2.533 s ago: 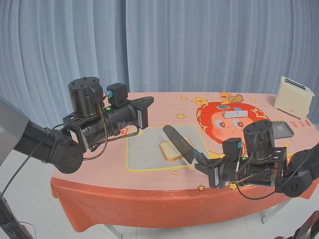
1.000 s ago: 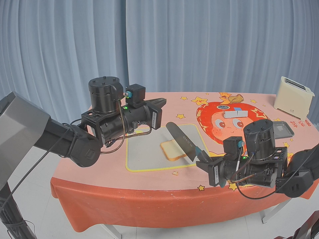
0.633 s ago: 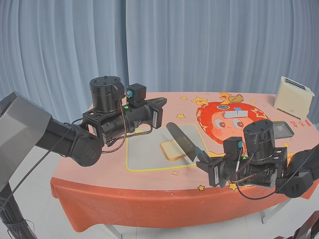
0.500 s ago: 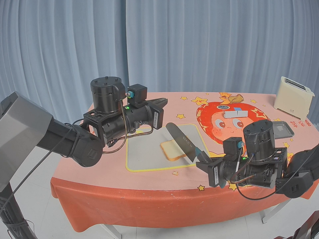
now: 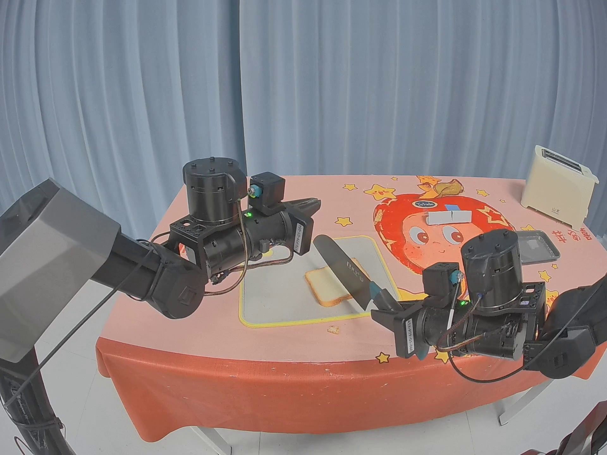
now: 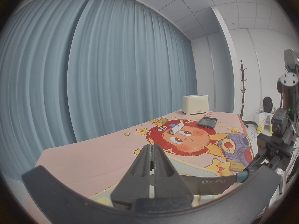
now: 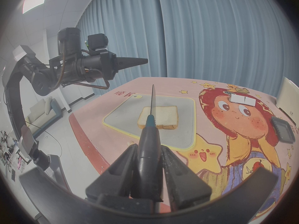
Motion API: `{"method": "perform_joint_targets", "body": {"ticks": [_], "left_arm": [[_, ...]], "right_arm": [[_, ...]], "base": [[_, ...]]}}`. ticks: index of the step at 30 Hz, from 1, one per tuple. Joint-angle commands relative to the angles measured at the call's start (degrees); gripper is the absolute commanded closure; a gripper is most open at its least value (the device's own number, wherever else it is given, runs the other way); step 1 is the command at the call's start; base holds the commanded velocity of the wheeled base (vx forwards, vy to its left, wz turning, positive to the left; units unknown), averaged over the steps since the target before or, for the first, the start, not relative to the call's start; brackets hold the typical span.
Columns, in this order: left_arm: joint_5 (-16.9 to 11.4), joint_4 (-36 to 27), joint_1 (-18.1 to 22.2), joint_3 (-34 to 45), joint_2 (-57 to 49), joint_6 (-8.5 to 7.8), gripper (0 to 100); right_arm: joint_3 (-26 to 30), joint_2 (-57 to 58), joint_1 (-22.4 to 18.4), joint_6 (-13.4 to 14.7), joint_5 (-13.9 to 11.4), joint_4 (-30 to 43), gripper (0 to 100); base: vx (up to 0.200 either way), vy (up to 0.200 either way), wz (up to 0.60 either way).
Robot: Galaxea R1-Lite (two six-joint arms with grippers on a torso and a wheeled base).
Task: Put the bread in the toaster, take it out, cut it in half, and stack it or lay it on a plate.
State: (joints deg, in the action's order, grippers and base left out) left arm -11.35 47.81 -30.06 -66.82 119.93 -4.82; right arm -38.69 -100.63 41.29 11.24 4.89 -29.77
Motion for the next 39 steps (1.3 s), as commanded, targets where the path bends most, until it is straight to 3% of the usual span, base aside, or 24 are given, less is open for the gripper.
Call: {"method": "perform_joint_targets", "body": {"ticks": [1, 4, 16, 39], "left_arm": [[-0.87, 0.35, 0.18, -0.77, 2.24, -0.9, 100], [-2.1, 0.7, 0.18, -1.03, 3.64, -1.78, 100], [-3.59, 3.25, -0.61, -1.3, 6.19, -1.86, 100], [-3.68, 3.17, -0.96, -0.42, 7.07, -3.01, 100]], "right_arm": [[0.02, -0.09, 0.11, 0.01, 0.03, -0.03, 100], [0.02, -0.18, -0.07, 0.01, 0.03, -0.03, 100], [0.02, 0.0, -0.16, 0.01, 0.39, -0.03, 100], [0.2, -0.27, 0.63, 0.1, 0.47, 0.06, 100]], "base": [[0.0, 0.0, 0.0], [0.0, 0.0, 0.0], [0.0, 0.0, 0.0], [0.0, 0.0, 0.0]]}}
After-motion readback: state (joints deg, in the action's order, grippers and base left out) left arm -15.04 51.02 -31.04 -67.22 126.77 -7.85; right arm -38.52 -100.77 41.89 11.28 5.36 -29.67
